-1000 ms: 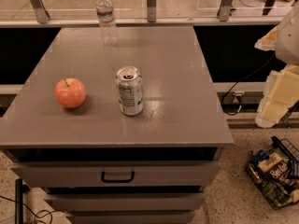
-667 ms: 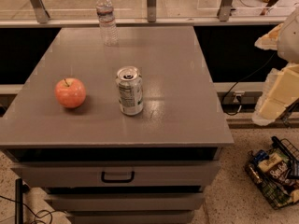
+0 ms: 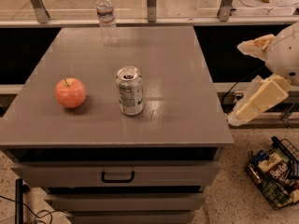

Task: Knock 7up can over

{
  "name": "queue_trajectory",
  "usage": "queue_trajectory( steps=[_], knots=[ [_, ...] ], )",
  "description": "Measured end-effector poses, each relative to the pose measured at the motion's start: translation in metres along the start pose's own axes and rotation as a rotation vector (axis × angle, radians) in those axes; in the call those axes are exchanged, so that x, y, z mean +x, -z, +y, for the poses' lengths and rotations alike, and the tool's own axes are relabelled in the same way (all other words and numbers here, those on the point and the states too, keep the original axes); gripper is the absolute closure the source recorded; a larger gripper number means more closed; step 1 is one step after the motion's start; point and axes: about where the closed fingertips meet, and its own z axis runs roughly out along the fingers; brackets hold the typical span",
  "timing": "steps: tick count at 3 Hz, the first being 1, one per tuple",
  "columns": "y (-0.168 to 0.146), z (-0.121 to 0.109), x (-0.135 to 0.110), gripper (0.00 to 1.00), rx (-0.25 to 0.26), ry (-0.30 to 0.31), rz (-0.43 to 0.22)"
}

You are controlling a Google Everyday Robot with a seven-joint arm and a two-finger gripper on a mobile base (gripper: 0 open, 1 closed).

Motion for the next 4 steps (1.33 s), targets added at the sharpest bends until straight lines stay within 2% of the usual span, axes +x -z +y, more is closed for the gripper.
queue_trajectory(
  steps=[1, 2, 3, 4],
  knots=[
    [-0.023, 0.007, -0.02, 0.0, -0.011, 0.014, -0.114],
    [-0.049, 0.011, -0.038, 0.0, -0.04, 0.026, -0.177],
    [-0.049, 0.011, -0.039, 0.0, -0.04, 0.026, -0.177],
    [-0.057, 0.015, -0.039, 0.0, -0.03, -0.001, -0.196]
  ],
)
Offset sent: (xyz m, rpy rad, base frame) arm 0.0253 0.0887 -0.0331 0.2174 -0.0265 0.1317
